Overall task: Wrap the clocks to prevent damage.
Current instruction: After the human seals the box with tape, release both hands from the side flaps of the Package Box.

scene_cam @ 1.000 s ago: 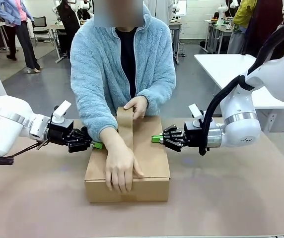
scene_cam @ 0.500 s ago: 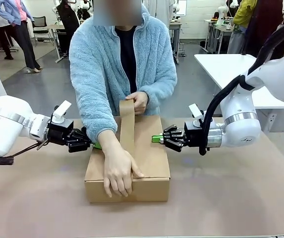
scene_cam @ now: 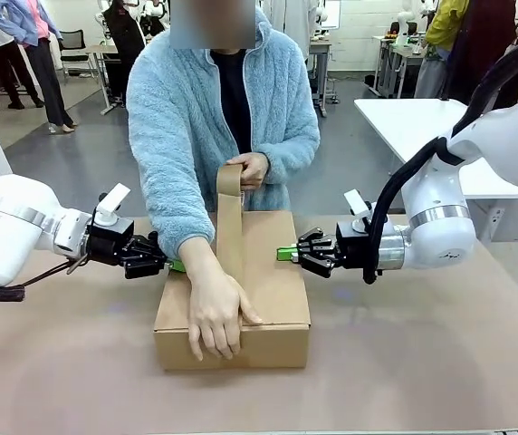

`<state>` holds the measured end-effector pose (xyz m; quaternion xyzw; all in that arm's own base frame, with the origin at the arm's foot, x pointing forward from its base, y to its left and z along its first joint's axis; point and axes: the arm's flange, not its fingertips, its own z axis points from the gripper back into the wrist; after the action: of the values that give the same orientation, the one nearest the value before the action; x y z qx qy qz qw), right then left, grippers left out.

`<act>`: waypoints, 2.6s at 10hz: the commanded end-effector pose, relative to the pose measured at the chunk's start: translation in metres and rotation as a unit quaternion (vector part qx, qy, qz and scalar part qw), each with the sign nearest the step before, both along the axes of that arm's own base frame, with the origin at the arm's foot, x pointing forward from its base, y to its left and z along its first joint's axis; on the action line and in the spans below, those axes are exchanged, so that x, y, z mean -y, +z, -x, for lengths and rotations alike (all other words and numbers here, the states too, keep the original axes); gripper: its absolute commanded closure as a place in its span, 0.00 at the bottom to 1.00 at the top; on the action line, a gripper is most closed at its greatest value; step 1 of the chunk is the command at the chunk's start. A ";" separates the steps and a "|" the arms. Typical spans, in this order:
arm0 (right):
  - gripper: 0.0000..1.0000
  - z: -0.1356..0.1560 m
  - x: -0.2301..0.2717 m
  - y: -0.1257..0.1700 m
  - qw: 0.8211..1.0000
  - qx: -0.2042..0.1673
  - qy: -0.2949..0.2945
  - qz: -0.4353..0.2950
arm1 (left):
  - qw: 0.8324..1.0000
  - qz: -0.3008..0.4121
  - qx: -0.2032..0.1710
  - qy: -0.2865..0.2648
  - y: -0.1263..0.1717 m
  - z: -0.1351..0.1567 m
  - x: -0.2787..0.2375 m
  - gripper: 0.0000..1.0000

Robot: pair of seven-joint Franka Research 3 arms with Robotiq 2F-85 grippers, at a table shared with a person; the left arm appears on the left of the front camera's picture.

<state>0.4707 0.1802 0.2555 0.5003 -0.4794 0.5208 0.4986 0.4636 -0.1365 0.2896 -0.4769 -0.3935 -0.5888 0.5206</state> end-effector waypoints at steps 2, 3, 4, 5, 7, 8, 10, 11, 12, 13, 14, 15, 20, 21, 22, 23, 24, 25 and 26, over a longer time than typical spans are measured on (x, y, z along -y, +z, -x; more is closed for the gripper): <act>0.99 0.000 -0.001 -0.003 1.000 -0.003 -0.002 -0.001 | 1.000 -0.002 0.000 0.002 -0.002 0.000 0.000 1.00; 0.99 0.000 -0.001 -0.003 1.000 -0.003 -0.002 -0.001 | 1.000 -0.002 0.000 0.002 -0.002 0.000 0.000 1.00; 0.99 0.000 -0.001 -0.003 1.000 -0.003 -0.002 -0.001 | 1.000 -0.002 0.000 0.002 -0.002 0.000 0.000 1.00; 0.99 0.000 -0.001 -0.003 1.000 -0.003 -0.002 -0.001 | 1.000 -0.002 0.000 0.002 -0.002 0.000 0.000 1.00; 0.99 0.000 -0.001 -0.003 1.000 -0.003 -0.002 -0.001 | 1.000 -0.002 0.000 0.002 -0.002 0.000 0.000 1.00; 0.99 0.000 -0.001 -0.003 1.000 -0.003 -0.002 -0.001 | 1.000 -0.002 0.000 0.002 -0.002 0.000 0.000 1.00; 0.99 0.000 -0.001 -0.003 1.000 -0.003 -0.002 -0.001 | 1.000 -0.002 0.000 0.002 -0.002 0.000 0.000 1.00; 0.99 0.000 -0.001 -0.003 1.000 -0.003 -0.002 -0.001 | 1.000 -0.002 0.000 0.002 -0.002 0.000 0.000 1.00; 0.99 0.000 -0.001 -0.003 1.000 -0.003 -0.002 -0.001 | 1.000 -0.002 0.000 0.002 -0.002 0.000 0.000 1.00; 0.99 0.000 -0.001 -0.003 1.000 -0.003 -0.002 -0.001 | 1.000 -0.002 0.000 0.002 -0.002 0.000 0.000 1.00; 0.99 0.000 -0.001 -0.003 1.000 -0.003 -0.002 -0.001 | 1.000 -0.002 0.000 0.002 -0.002 0.000 0.000 1.00; 0.99 0.000 -0.001 -0.003 1.000 -0.003 -0.002 -0.001 | 1.000 -0.002 0.000 0.002 -0.002 0.000 0.000 1.00; 0.99 0.000 -0.001 -0.003 1.000 -0.003 -0.002 -0.001 | 1.000 -0.002 0.000 0.002 -0.002 0.000 0.000 1.00; 0.99 0.000 -0.001 -0.003 1.000 -0.003 -0.002 -0.001 | 1.000 -0.002 0.000 0.002 -0.002 0.000 0.000 1.00; 0.99 0.000 -0.001 -0.003 1.000 -0.003 -0.002 -0.001 | 1.000 -0.002 0.000 0.002 -0.002 0.000 0.000 1.00; 0.99 0.000 -0.001 -0.003 1.000 -0.003 -0.002 -0.001 | 1.000 -0.002 0.000 0.002 -0.002 0.000 0.000 1.00; 0.99 0.000 -0.001 -0.003 1.000 -0.003 -0.002 -0.001 | 1.000 -0.002 0.000 0.002 -0.002 0.000 0.000 1.00; 0.99 0.000 -0.001 -0.003 1.000 -0.003 -0.002 -0.001 | 1.000 -0.002 0.000 0.002 -0.002 0.000 0.000 1.00; 0.99 0.000 -0.001 -0.003 1.000 -0.003 -0.002 -0.001 | 1.000 -0.002 0.000 0.002 -0.002 0.000 0.000 1.00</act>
<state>0.4707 0.1802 0.2555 0.5003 -0.4794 0.5208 0.4987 0.4636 -0.1364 0.2889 -0.4772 -0.3931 -0.5885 0.5210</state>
